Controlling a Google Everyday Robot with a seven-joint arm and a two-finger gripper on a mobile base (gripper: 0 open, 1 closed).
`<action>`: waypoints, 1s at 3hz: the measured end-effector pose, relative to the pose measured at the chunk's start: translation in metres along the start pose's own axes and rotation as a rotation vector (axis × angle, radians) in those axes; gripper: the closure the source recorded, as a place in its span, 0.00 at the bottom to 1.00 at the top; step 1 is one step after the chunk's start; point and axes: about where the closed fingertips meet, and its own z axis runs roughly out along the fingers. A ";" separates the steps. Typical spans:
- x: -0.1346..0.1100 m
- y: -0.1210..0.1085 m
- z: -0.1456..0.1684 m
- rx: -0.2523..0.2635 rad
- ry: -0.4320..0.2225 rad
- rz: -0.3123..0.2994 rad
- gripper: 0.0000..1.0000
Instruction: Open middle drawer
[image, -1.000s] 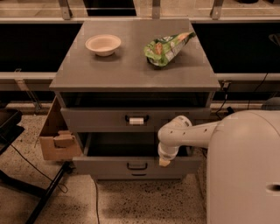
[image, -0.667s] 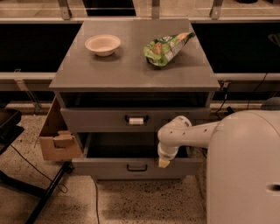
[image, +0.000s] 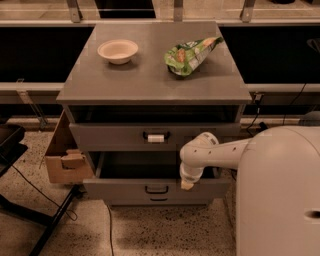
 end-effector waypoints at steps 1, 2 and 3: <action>0.000 0.000 0.000 0.000 0.000 0.000 0.15; 0.000 0.000 0.000 0.000 0.000 0.000 0.00; 0.000 0.000 0.000 0.000 0.000 0.000 0.00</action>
Offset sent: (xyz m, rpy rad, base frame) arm 0.0000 0.0000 0.0000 0.0000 0.0000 0.0000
